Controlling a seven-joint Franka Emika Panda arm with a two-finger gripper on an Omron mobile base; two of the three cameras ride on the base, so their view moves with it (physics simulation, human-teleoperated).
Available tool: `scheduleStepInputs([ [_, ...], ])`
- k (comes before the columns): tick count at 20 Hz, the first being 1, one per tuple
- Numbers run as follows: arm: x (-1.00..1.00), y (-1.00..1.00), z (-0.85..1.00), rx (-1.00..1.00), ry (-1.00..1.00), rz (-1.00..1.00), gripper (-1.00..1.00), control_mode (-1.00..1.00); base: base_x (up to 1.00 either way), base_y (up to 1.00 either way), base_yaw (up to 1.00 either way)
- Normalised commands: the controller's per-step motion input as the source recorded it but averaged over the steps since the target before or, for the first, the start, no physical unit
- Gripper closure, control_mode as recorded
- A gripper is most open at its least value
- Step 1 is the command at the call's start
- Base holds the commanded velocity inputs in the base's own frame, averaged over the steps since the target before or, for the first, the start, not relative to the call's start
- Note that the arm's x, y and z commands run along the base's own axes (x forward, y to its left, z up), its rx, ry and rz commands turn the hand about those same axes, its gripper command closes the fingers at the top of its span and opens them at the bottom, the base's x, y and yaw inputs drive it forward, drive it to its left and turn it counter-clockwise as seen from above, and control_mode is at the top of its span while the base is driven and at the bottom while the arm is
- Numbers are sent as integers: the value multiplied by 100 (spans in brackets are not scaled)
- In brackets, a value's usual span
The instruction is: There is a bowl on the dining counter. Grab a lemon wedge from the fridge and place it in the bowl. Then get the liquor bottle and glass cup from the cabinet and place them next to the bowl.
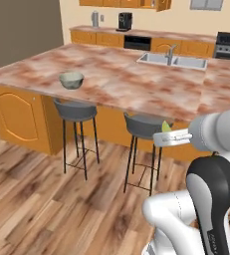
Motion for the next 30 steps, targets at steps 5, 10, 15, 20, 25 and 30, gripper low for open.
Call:
scheduleStepInputs([
  [5, 0, 0, 0, 0, 0, 0, 100, 100, 100, 84, -37],
  [10, 0, 0, 0, 0, 0, 0, 100, 100, 100, 86, -36],
  [15, 0, 0, 0, 0, 0, 0, 100, 100, 96, 91, -34],
  [20, 0, 0, 0, 0, 0, 0, 100, 100, 95, 93, -33],
  [25, 0, 0, 0, 0, 0, 0, 100, 100, 95, 92, -33],
  [30, 0, 0, 0, 0, 0, 0, 100, 100, 89, 85, -33],
])
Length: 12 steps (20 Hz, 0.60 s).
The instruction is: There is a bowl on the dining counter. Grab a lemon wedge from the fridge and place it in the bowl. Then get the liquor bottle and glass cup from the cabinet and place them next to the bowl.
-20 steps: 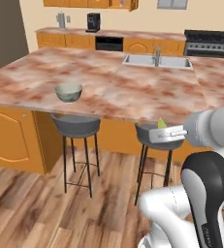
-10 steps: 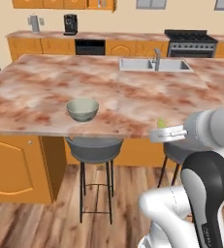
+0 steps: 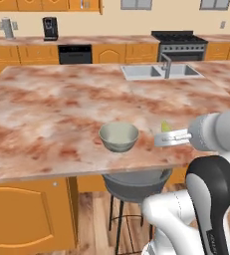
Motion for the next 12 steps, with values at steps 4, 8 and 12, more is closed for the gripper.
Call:
scheduleStepInputs([
  [4, 0, 0, 0, 0, 0, 0, 100, 100, 90, 62, -30],
  [8, 0, 0, 0, 0, 0, 0, 100, 100, 90, 31, -25],
  [12, 72, 0, 0, 0, 11, -16, 100, -100, 23, 1, -6],
])
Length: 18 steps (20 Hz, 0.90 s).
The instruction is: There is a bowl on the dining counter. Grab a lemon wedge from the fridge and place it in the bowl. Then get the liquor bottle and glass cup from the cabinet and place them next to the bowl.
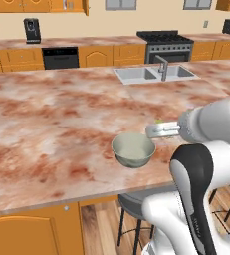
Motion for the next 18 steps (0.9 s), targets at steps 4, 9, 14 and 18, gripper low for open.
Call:
scheduleStepInputs([
  [4, 96, 0, 0, 0, 25, -19, 100, -100, 0, 0, 0],
  [9, 66, -2, -11, 0, 25, -5, 100, -100, 0, 0, 0],
  [14, 55, 0, -43, 1, 19, 0, 100, -100, 0, 0, 0],
  [18, 55, 0, -54, 0, 17, 0, 100, -100, 0, 0, 0],
])
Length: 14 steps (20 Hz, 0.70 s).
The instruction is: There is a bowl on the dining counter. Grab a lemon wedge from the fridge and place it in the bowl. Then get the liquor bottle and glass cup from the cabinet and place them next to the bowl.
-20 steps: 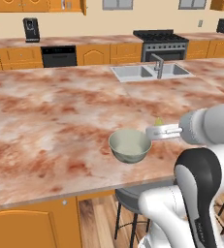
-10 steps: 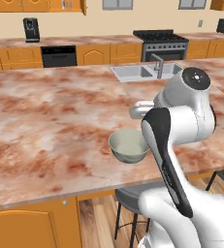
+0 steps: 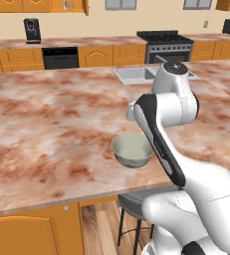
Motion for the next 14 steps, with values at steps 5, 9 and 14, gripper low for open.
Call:
scheduleStepInputs([
  [5, 47, 0, -50, 0, 12, 0, 100, -100, 0, 0, 0],
  [9, 41, 0, -44, 0, 9, 0, 100, -100, 0, 0, 0],
  [14, 30, 0, -43, 0, 7, 0, 100, -100, 0, 0, 0],
])
